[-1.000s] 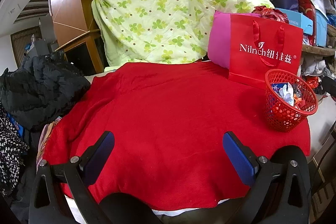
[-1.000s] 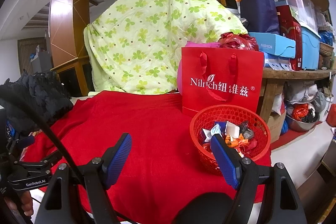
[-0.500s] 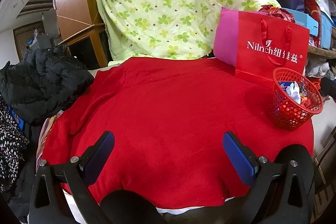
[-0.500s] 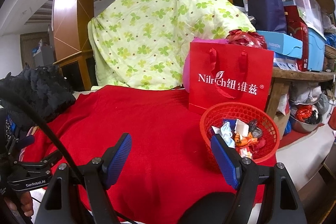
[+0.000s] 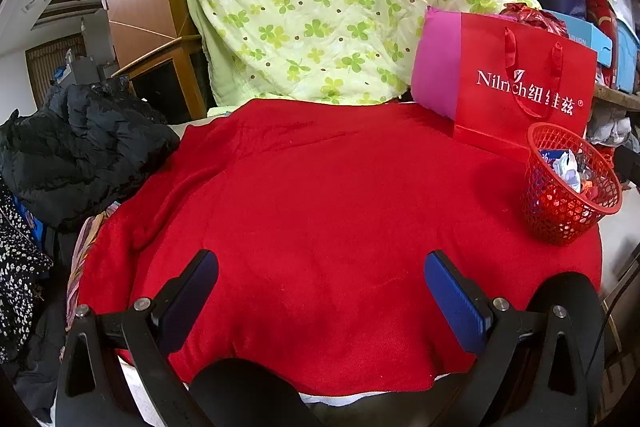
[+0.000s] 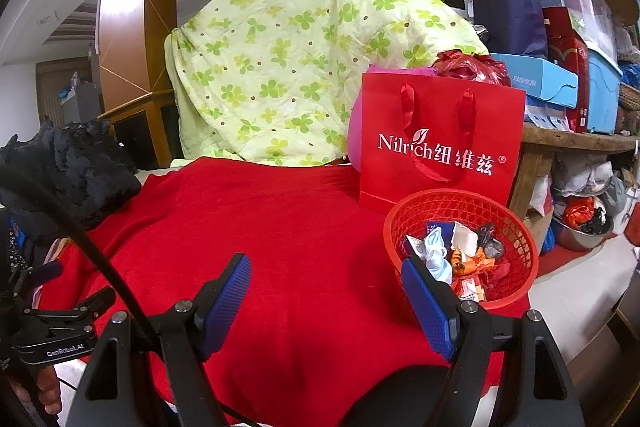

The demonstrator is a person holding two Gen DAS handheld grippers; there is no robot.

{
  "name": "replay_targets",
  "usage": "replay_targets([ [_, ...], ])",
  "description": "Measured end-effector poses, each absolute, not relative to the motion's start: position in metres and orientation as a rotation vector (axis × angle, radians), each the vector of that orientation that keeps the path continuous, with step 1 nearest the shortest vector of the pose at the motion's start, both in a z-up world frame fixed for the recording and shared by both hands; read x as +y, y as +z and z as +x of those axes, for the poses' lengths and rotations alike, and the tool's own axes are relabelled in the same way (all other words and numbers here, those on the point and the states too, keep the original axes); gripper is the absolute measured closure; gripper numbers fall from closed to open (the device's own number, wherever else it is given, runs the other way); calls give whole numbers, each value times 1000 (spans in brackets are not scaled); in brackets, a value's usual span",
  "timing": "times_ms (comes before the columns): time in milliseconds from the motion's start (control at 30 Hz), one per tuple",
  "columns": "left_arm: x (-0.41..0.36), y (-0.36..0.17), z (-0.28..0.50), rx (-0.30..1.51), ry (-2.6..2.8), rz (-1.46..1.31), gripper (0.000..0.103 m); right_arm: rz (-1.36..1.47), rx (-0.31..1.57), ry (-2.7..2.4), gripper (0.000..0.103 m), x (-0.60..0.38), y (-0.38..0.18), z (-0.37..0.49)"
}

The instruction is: Collect trash

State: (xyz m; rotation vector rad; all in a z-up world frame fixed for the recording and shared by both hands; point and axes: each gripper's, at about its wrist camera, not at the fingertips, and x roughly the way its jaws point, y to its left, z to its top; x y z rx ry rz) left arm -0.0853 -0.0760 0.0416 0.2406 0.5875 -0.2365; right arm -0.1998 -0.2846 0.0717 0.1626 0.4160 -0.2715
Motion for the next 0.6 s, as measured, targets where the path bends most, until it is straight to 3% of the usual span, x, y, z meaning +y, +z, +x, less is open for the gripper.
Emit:
replay_targets([
  [600,-90,27,-57,626,-236,258,1,151,444,-266,23,-290,59,-167],
])
